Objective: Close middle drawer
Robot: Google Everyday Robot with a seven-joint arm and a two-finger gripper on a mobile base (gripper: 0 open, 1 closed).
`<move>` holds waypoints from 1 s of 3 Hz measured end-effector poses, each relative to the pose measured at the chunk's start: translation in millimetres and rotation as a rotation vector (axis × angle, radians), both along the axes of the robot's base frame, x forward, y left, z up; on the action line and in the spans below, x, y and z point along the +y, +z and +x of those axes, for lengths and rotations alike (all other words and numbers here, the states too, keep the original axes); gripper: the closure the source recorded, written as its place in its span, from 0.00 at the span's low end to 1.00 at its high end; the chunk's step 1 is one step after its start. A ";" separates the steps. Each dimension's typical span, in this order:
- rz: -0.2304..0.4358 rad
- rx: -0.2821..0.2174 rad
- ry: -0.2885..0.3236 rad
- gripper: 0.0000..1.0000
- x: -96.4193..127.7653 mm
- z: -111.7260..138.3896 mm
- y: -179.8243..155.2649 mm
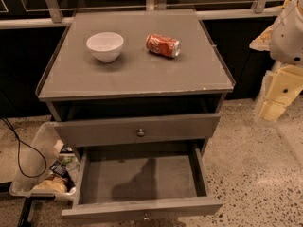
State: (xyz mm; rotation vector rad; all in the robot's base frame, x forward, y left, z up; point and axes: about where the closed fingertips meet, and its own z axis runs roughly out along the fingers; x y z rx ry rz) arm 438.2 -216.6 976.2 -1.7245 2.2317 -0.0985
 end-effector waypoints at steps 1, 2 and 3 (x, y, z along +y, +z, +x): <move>0.011 -0.009 -0.002 0.00 -2.9 -0.2 2.4; 0.040 0.006 0.001 0.00 -5.9 -4.9 -10.9; 0.096 0.037 0.001 0.00 0.1 -17.8 -40.1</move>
Offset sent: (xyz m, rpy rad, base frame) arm -0.0120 -0.0114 -0.0349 0.0788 0.0521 0.0053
